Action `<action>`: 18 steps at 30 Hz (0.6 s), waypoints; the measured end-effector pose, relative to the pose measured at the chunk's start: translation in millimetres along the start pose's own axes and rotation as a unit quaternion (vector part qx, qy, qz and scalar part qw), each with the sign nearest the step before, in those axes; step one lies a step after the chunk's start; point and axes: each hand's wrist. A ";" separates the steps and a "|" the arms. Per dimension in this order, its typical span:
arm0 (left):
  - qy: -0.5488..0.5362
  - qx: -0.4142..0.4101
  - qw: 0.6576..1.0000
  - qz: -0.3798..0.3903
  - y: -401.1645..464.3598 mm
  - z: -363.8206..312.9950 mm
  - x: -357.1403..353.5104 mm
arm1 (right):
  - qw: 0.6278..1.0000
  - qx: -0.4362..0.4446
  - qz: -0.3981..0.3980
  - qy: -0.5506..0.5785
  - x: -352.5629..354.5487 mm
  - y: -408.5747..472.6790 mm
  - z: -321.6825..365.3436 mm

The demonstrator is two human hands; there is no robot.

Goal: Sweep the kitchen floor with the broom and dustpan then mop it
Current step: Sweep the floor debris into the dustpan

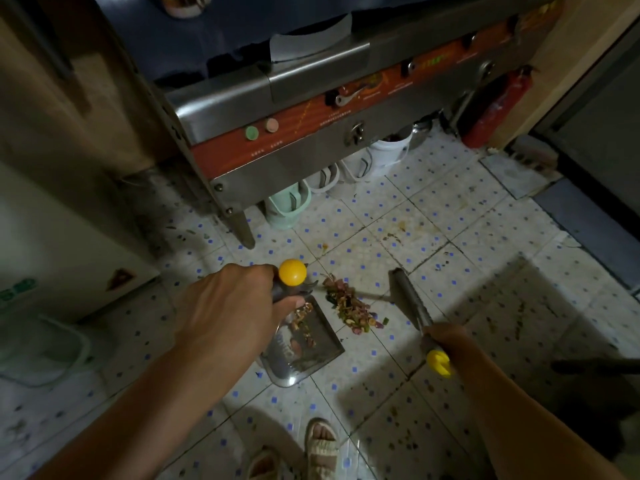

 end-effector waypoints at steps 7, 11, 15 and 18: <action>-0.019 0.006 1.000 0.006 2.2 -3.1 -0.5 | 0.995 -0.045 0.066 -0.065 -58.3 -26.6 -11.3; -0.028 0.002 1.000 0.005 -1.4 2.6 -2.0 | 0.996 -0.056 0.072 -0.023 -75.0 -48.5 -10.4; -0.022 -0.004 1.000 0.006 -6.0 6.9 -4.2 | 0.995 -0.049 0.083 -0.004 -87.9 -65.0 -5.9; -0.018 -0.005 1.000 0.000 -7.5 11.2 -7.8 | 0.995 -0.039 0.097 -0.003 -94.9 -75.1 -5.8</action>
Point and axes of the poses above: each hand's wrist, its own y-axis towards the middle knuckle, its own x-axis out of the back of the hand, z = x × y
